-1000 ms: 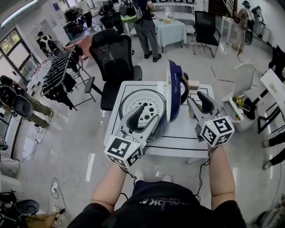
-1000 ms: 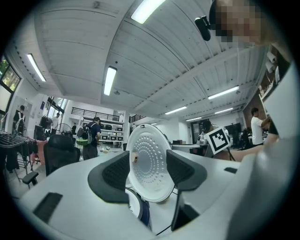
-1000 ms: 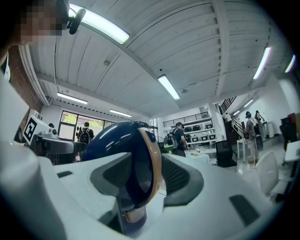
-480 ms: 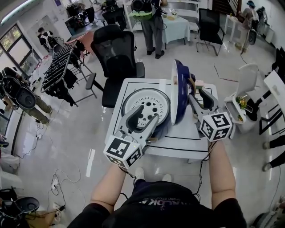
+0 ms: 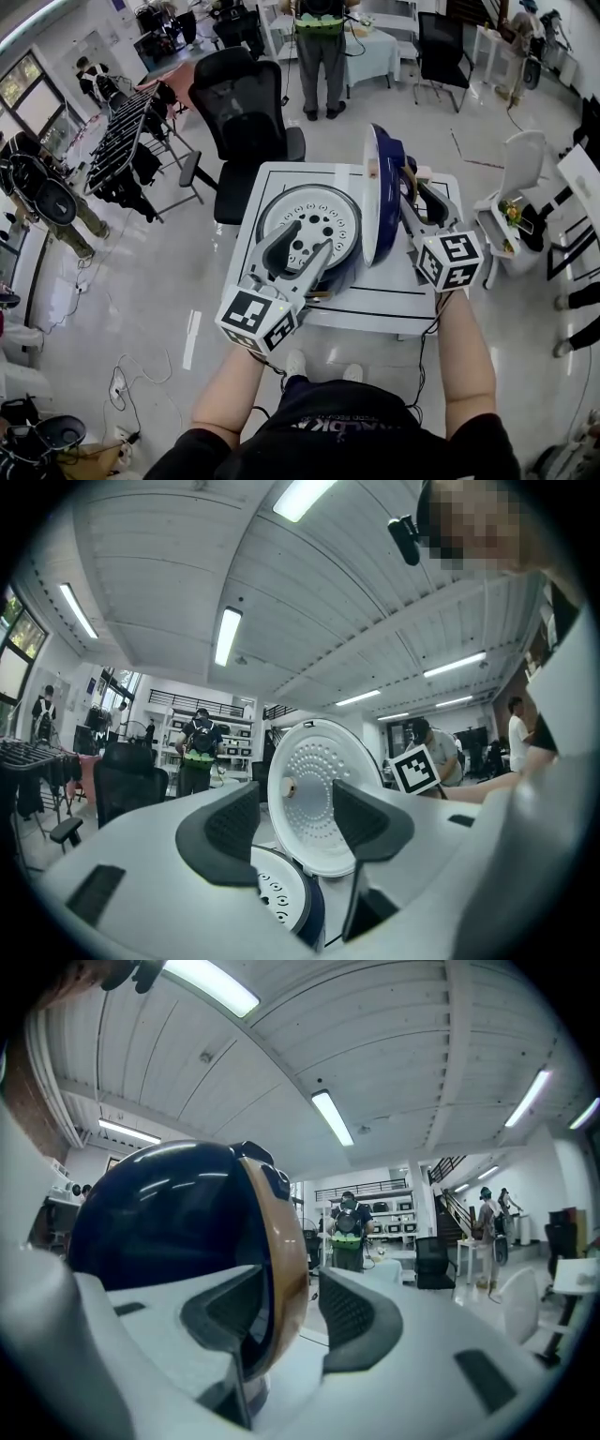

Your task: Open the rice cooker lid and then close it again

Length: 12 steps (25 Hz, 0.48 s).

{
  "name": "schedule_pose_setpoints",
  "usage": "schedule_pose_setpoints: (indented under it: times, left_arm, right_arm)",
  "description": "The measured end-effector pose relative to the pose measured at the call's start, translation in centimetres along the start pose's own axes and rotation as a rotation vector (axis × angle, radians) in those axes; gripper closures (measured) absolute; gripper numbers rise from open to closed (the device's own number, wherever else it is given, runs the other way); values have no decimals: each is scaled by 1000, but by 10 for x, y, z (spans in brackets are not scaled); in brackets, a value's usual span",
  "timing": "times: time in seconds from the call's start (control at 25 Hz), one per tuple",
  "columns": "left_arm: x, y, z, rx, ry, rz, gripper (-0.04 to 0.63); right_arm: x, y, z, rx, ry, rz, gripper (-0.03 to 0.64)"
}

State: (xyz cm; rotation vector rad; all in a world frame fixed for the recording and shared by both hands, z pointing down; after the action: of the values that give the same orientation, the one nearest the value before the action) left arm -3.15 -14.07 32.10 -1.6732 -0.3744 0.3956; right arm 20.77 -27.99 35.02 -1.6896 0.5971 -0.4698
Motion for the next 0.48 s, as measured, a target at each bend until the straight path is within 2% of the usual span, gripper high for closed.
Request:
schedule_pose_setpoints:
  times: [0.32, 0.48]
  left_arm:
    - [-10, 1, 3, -6, 3, -3, 359]
    - [-14, 1, 5, -7, 6, -4, 359]
  right_arm:
    - [-2, -1, -9, -6, -26, 5, 435]
    - [-4, -1, -13, -13, -44, -1, 477]
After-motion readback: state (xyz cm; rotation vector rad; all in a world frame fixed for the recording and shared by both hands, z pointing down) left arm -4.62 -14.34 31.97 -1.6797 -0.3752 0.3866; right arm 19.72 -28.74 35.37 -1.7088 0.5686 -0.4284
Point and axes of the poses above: the fingertips, and each gripper's own axes: z backward along the fingers, x to its right, y out of its top, the point moved 8 cm from there along z, backward along the fingers, and after that the axes turned 8 degrees about -x, right-handed, at the moved point
